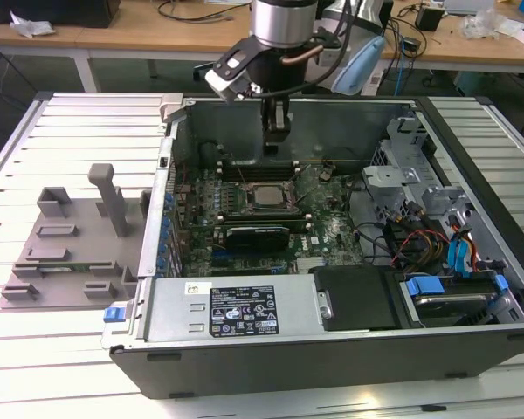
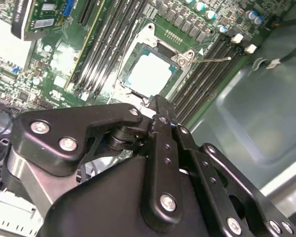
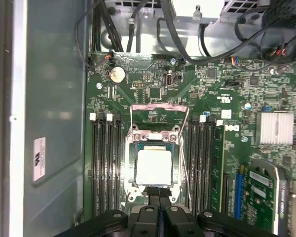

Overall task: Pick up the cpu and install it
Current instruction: 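Place the cpu into insertion slot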

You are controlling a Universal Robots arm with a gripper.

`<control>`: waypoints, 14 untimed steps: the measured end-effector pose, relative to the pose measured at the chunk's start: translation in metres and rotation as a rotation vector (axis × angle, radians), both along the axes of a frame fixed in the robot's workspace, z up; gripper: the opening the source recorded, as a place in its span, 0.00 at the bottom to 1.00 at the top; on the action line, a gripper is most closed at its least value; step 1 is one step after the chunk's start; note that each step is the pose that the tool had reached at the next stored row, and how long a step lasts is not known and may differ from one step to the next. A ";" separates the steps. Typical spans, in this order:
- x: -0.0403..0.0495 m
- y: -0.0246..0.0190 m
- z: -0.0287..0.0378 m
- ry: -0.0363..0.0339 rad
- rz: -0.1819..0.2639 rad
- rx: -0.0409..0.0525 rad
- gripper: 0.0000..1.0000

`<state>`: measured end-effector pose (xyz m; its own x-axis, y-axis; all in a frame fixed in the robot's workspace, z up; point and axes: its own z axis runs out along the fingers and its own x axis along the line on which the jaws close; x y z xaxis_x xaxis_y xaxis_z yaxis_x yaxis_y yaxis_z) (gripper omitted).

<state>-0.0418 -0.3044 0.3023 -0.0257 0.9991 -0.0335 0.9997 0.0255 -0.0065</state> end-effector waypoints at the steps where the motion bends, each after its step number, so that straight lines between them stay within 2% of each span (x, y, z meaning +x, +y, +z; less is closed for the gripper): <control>1: 0.0000 0.0000 0.0033 0.0000 0.000 0.0001 0.11; 6: 0.0000 0.0000 0.0190 0.0000 0.000 0.0000 0.11; 14: 0.0000 0.0000 0.0201 0.0000 0.000 0.0027 0.11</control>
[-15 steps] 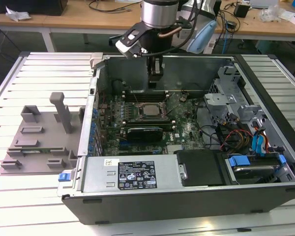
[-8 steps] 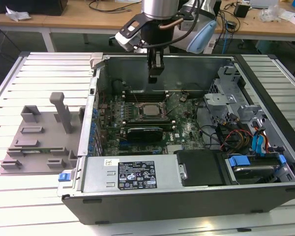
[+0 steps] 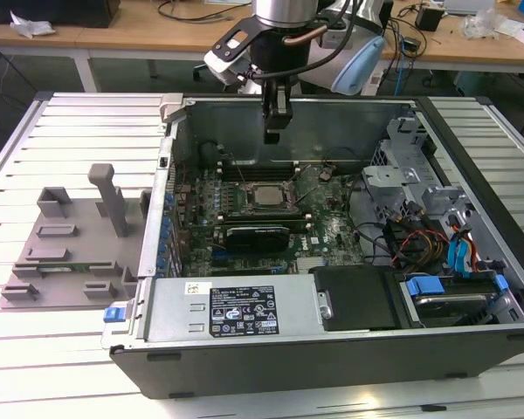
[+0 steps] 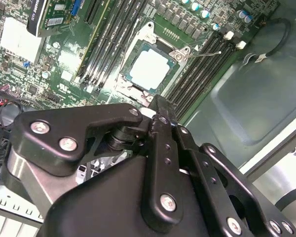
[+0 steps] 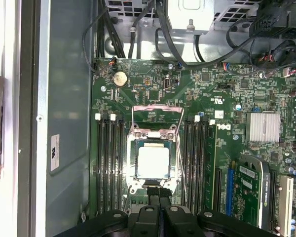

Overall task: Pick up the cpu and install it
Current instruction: 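Close the cpu cover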

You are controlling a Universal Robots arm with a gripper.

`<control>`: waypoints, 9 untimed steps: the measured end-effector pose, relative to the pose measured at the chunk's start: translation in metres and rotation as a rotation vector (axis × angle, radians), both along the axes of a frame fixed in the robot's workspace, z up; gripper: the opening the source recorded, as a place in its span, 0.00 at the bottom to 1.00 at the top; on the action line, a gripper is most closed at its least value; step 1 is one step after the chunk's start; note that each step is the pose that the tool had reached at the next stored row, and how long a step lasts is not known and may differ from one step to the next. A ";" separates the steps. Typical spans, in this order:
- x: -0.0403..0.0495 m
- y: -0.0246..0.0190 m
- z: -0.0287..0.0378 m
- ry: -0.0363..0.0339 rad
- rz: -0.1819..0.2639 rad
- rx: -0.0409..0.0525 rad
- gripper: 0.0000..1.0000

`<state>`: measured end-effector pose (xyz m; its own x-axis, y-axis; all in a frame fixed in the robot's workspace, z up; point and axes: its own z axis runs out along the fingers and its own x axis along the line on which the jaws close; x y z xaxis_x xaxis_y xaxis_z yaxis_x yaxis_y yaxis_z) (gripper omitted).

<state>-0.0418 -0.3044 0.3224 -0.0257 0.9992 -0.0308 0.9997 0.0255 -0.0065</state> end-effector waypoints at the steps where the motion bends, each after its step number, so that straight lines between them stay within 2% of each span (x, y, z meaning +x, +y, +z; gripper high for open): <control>1: 0.0000 0.0000 0.0000 0.0000 0.000 0.0004 0.11; 5: 0.0011 -0.0001 0.0001 0.0000 0.000 0.0007 0.11; 9: 0.0083 0.0000 0.0000 0.0000 0.000 0.0007 0.11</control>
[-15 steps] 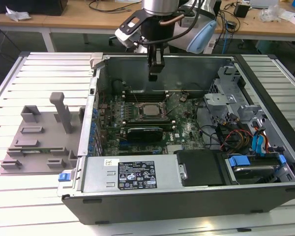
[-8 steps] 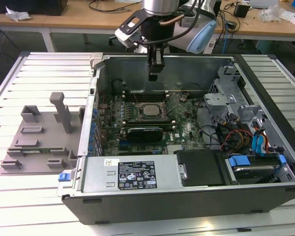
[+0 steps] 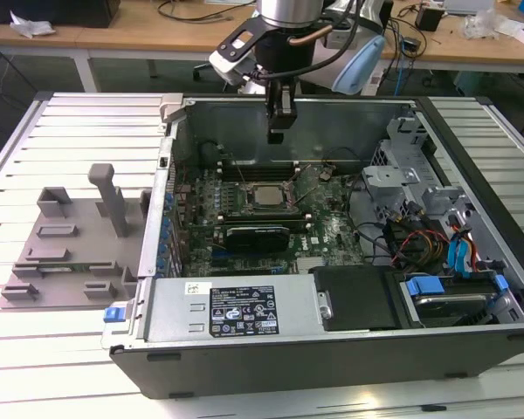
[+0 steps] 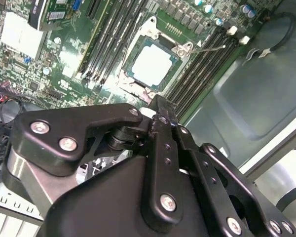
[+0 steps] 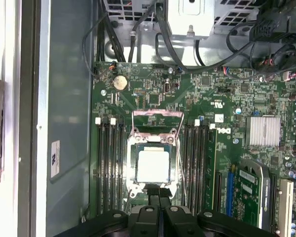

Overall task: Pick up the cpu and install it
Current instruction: 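Close the cpu cover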

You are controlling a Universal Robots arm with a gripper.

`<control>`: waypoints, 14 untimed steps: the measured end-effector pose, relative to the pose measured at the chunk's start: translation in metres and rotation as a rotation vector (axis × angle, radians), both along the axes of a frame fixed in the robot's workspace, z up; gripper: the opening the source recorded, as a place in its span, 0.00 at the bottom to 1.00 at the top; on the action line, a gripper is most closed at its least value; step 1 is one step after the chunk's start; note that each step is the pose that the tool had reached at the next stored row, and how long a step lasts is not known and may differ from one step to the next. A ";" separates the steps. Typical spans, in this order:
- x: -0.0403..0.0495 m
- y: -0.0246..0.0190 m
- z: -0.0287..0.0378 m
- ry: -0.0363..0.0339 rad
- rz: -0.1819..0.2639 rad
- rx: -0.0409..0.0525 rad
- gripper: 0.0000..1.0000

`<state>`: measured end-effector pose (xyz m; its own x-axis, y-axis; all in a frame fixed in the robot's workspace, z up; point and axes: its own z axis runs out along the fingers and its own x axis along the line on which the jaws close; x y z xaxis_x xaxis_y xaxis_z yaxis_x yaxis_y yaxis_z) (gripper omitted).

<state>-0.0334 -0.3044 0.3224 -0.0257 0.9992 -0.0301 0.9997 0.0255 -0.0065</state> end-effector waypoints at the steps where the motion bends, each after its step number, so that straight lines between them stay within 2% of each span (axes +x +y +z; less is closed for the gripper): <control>1: 0.0019 0.0000 0.0000 0.0000 0.000 0.0001 0.11; 10: 0.0238 0.0000 0.0000 0.0002 0.000 0.0001 0.11; 13: 0.0424 0.0000 0.0000 0.0010 0.000 0.0000 0.11; 14: 0.0460 0.0001 -0.0001 0.0011 0.000 0.0002 0.11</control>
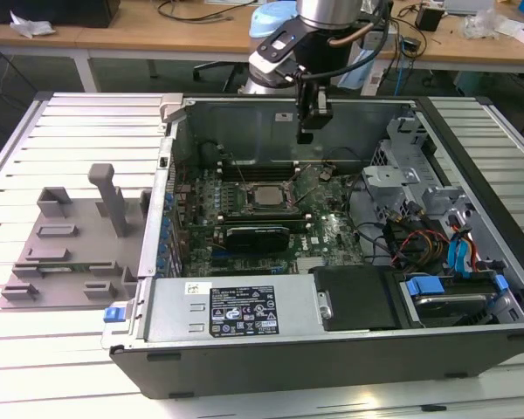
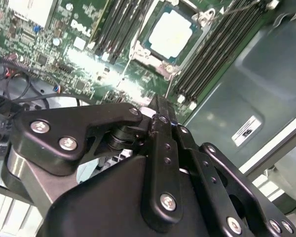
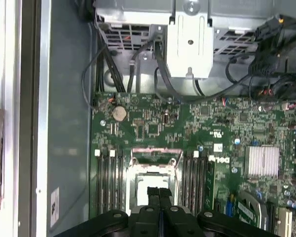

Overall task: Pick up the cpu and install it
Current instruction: 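Close the cpu cover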

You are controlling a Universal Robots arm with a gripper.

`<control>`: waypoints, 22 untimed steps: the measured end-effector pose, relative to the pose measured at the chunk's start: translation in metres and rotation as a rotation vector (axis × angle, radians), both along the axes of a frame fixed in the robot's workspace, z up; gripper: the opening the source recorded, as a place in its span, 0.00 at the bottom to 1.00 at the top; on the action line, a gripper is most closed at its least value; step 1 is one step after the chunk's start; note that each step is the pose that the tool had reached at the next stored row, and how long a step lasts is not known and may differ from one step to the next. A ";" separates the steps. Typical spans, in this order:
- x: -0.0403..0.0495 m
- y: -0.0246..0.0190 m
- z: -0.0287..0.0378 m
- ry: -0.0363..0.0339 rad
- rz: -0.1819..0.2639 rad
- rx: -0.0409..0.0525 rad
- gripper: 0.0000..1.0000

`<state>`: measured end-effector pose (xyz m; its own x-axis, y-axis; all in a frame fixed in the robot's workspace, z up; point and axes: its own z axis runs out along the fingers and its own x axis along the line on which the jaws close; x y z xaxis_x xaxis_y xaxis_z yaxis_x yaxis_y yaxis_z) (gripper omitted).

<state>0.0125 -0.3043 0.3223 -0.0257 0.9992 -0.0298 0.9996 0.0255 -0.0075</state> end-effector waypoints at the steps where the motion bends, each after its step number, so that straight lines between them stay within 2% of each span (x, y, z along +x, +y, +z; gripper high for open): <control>1: 0.0036 0.0000 0.0000 0.0003 0.000 0.0000 0.11; 4: 0.0151 0.0000 0.0000 0.0016 0.000 -0.0002 0.11; 22: 0.0510 0.0000 -0.0023 0.0026 0.000 -0.0001 0.11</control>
<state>0.0635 -0.3044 0.3200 -0.0259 0.9992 -0.0299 0.9996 0.0256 -0.0102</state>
